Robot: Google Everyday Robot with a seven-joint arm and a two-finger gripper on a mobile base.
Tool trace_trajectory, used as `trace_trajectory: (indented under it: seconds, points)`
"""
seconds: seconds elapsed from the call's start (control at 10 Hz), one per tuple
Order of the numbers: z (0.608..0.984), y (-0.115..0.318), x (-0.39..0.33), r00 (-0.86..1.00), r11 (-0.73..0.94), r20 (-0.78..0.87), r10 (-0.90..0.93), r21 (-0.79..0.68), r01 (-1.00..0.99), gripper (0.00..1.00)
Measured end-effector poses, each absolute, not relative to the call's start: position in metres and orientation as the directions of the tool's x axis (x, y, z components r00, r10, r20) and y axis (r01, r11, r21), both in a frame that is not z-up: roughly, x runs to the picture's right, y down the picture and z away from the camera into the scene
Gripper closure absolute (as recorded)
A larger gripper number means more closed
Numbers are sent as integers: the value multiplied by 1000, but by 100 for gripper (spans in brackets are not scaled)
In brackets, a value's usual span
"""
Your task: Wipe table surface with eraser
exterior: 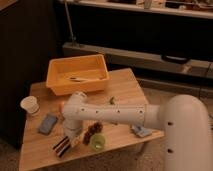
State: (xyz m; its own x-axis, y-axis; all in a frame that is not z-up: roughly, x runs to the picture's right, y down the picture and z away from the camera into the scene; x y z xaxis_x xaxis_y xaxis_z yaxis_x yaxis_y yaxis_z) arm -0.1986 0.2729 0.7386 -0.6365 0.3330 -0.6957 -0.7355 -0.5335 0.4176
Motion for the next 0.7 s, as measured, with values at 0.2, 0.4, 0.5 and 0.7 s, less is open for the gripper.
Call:
trace_trajectory:
  seconds: [0.2, 0.4, 0.5, 0.7]
  points:
    - [732, 284, -238, -588, -480, -720, 369, 394, -784, 100]
    - [734, 292, -278, -537, -425, -746, 394, 370, -826, 100]
    - [736, 293, -284, -524, -417, -752, 399, 360, -834, 100]
    - [739, 274, -286, -517, -453, -758, 399, 328, -829, 100]
